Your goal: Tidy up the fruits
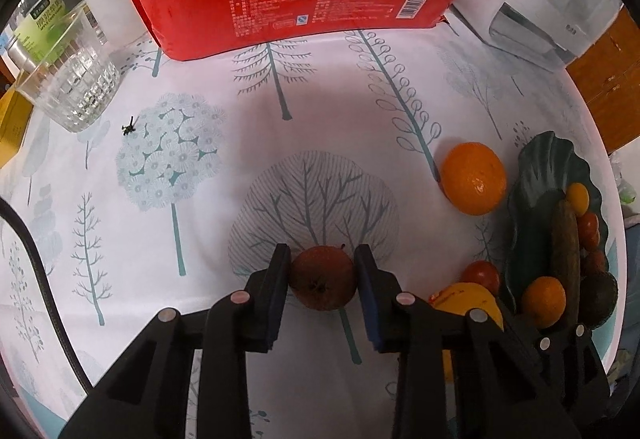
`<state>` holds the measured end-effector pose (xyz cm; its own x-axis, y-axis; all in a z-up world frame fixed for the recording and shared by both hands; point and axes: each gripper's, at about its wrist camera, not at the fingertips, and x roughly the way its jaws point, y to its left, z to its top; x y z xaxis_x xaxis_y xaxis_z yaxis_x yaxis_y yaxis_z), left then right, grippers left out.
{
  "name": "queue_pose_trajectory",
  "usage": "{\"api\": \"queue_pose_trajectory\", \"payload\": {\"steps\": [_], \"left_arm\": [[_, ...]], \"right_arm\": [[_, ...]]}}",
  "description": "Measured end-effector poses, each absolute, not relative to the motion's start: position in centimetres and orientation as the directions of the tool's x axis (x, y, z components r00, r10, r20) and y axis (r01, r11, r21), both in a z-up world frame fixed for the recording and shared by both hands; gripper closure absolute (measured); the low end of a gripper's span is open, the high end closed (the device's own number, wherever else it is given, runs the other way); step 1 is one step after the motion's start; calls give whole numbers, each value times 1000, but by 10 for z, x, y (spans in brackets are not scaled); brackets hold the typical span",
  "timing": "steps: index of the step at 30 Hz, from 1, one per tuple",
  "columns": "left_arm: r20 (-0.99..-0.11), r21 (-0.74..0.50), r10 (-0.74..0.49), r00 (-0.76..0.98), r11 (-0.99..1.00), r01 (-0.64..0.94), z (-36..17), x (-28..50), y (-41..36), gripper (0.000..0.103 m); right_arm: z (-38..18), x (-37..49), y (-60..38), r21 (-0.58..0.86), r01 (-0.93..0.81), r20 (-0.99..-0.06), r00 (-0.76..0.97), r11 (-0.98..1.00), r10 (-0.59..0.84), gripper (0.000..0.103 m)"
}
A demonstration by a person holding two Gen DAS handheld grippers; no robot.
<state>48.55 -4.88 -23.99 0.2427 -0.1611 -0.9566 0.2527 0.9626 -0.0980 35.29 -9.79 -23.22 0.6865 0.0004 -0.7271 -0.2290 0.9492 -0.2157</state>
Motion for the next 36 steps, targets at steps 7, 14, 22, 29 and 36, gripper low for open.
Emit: {"api": "queue_pose_trajectory", "payload": {"steps": [7, 14, 22, 29, 36], "left_arm": [[-955, -103, -163, 249, 966, 238, -228, 470, -47, 72], [-938, -115, -177, 298, 970, 214, -193, 441, -49, 72], [-919, -128, -185, 347, 975, 183, -156, 394, -71, 72], [-899, -152, -202, 389, 976, 155, -137, 354, -98, 72], [-879, -172, -220, 424, 974, 149, -135, 332, -125, 72]], "right_arm": [[-217, 339, -102, -199, -230, -719, 695, 953, 18, 54], [-195, 313, -119, -161, -229, -713, 700, 960, 48, 54], [-166, 278, -155, -104, -248, -715, 691, 963, 101, 54], [-143, 258, -203, -82, -244, -713, 692, 966, 114, 54], [-134, 255, -251, -70, -222, -709, 697, 972, 108, 54]]}}
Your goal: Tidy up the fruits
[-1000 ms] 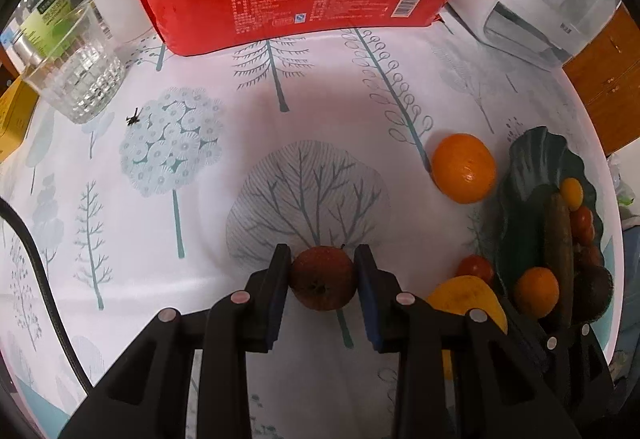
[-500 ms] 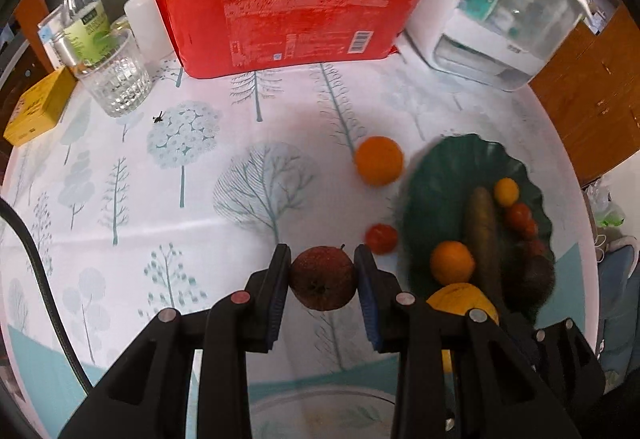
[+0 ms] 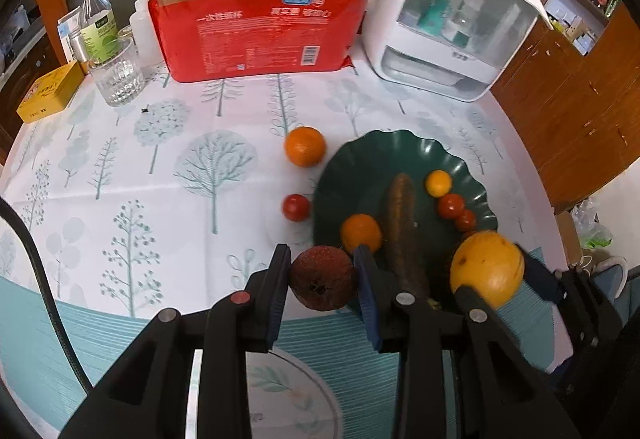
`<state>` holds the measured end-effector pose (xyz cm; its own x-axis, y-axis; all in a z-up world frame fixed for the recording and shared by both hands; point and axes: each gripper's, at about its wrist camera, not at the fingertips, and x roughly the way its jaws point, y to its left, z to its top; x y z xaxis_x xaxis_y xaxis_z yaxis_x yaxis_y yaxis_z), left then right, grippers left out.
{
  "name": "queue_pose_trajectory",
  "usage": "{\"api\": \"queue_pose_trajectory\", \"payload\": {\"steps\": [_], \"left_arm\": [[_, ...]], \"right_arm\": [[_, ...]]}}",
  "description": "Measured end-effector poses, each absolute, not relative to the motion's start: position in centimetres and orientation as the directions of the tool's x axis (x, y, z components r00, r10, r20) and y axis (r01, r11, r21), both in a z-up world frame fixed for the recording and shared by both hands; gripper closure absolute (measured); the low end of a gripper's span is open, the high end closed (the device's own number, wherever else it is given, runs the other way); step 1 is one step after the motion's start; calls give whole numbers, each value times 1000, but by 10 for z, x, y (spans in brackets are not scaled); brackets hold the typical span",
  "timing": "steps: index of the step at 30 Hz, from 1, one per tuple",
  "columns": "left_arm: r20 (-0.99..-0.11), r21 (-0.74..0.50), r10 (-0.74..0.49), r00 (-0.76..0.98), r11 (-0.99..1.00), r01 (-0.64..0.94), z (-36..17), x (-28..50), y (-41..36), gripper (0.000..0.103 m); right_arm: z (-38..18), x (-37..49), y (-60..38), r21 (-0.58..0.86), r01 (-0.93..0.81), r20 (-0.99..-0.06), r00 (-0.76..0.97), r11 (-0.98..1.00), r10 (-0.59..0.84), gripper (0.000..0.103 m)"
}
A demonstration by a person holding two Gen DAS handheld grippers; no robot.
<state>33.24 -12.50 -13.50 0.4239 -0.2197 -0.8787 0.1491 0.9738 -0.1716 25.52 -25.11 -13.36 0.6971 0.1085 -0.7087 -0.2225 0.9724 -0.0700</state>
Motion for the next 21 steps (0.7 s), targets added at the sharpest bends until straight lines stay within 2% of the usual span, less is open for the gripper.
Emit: {"api": "queue_pose_trajectory", "payload": {"steps": [11, 21], "left_arm": [[-857, -241, -288, 426, 957, 162, -166, 325, -153, 72], [-867, -254, -300, 398, 953, 166, -194, 332, -170, 72]], "right_arm": [[-155, 277, -306, 23, -135, -722, 683, 991, 110, 54], [-165, 295, -315, 52, -111, -720, 684, 992, 115, 54]]}}
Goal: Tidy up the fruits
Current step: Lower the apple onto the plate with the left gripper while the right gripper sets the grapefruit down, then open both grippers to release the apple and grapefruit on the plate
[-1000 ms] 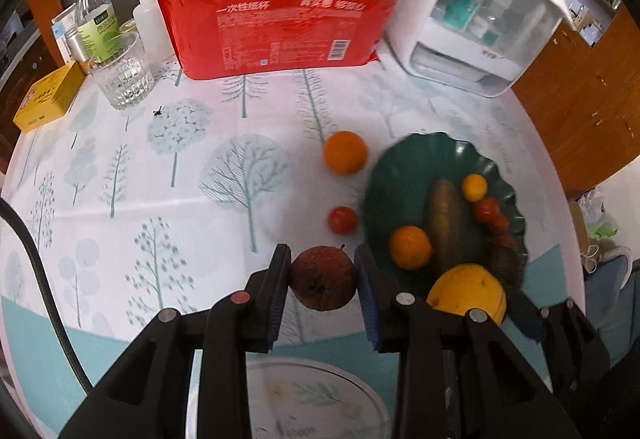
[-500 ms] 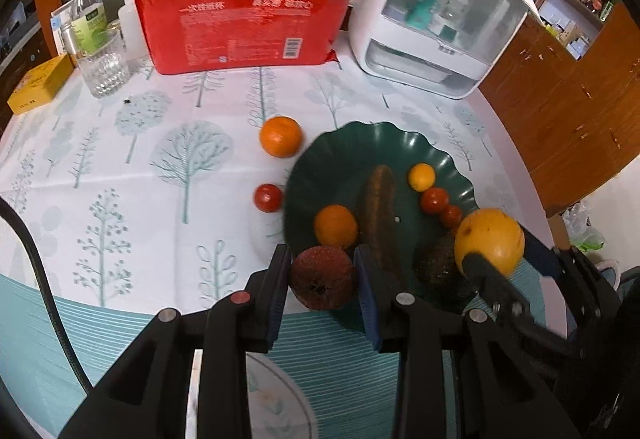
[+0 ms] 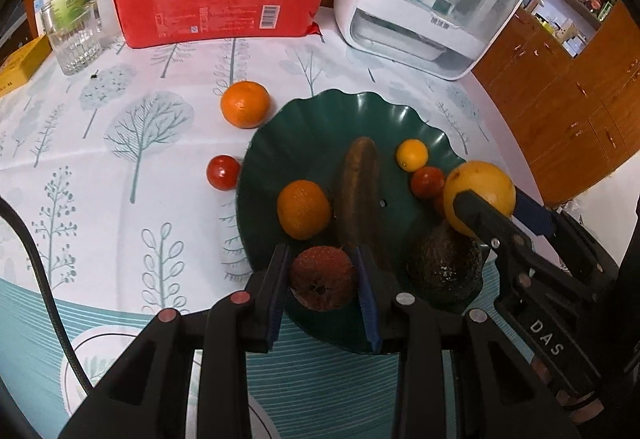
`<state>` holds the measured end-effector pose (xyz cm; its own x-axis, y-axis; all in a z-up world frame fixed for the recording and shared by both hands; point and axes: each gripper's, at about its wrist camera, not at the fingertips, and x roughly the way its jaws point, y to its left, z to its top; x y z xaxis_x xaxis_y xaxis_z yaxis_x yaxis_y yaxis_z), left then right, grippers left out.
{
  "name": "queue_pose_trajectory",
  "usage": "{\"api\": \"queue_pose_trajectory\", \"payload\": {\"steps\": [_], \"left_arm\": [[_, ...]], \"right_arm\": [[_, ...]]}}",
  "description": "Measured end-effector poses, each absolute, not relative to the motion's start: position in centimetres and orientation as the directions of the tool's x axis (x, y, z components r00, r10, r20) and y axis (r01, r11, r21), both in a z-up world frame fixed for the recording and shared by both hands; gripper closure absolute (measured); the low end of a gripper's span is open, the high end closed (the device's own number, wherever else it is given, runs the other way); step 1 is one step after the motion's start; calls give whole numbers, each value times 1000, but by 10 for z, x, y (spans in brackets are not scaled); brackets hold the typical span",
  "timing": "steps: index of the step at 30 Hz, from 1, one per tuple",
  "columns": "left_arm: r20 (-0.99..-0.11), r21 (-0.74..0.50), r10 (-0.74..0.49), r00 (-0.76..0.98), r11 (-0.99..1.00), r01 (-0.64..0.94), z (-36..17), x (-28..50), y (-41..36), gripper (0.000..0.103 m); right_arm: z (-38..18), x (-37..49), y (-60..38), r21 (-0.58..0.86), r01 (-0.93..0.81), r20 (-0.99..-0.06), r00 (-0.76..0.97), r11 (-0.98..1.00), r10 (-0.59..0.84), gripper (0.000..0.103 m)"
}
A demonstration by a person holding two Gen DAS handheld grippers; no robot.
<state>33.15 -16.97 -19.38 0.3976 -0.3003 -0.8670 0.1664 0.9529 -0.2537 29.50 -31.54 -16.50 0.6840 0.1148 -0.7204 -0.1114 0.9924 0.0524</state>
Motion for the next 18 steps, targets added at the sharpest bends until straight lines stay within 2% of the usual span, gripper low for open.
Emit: {"api": "queue_pose_trajectory", "payload": {"steps": [10, 15, 18], "left_arm": [[-883, -247, -303, 358, 949, 194, -205, 330, -178, 70], [-883, -246, -294, 365, 954, 174, -202, 329, -172, 54], [-881, -240, -286, 377, 957, 165, -196, 327, -166, 46]], "right_arm": [[-170, 303, -306, 40, -127, -725, 679, 991, 117, 53], [-173, 306, -304, 46, -133, -737, 664, 990, 124, 54], [-175, 306, -299, 1, -147, -744, 661, 989, 98, 54]]}}
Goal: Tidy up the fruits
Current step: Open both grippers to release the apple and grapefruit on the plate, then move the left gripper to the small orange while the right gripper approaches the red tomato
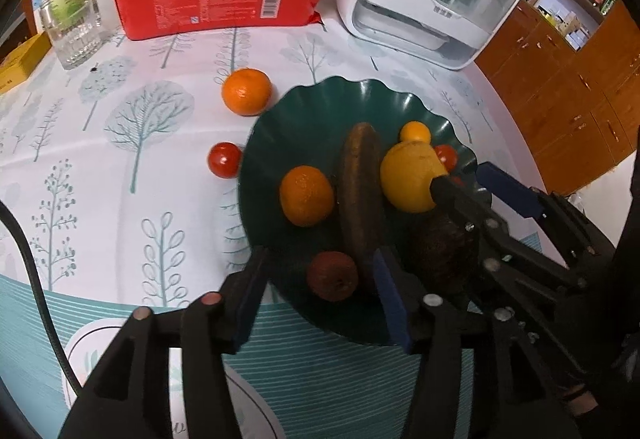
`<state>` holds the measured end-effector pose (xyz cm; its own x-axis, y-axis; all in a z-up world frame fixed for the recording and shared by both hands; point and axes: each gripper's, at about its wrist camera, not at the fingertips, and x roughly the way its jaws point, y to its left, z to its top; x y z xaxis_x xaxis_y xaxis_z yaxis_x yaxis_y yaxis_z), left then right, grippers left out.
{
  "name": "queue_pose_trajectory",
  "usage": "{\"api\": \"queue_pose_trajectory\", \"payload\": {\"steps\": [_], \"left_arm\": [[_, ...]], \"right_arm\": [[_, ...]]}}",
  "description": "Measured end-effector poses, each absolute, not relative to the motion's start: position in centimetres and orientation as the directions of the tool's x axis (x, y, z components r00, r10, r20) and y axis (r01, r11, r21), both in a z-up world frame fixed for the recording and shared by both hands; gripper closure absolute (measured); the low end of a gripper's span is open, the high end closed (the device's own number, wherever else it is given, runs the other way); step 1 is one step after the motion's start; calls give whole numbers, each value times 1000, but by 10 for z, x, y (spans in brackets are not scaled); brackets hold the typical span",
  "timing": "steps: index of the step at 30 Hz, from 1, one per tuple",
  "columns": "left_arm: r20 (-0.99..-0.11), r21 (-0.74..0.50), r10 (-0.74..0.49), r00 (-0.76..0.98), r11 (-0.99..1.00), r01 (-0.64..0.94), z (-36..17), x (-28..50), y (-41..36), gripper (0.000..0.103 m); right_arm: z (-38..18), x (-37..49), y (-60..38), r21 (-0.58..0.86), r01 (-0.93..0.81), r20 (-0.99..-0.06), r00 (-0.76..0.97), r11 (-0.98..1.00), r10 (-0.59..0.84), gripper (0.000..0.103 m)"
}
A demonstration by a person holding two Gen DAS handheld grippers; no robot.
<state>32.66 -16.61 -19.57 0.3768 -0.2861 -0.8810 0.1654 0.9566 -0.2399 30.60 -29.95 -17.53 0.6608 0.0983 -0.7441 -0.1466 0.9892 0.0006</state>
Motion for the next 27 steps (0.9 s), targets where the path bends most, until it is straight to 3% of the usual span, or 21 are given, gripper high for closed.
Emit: {"api": "queue_pose_trajectory", "payload": {"steps": [11, 18, 27], "left_arm": [[-878, -205, -225, 422, 974, 93, -168, 316, -121, 35], [-871, -158, -174, 459, 985, 74, -143, 312, -90, 24], [-867, -128, -161, 472, 987, 101, -121, 322, -62, 22]], "right_arm": [[-164, 300, -291, 16, -133, -749, 655, 991, 100, 52], [-145, 283, -277, 75, -145, -735, 660, 987, 153, 43], [-128, 266, -243, 44, -240, -723, 663, 970, 197, 42]]}}
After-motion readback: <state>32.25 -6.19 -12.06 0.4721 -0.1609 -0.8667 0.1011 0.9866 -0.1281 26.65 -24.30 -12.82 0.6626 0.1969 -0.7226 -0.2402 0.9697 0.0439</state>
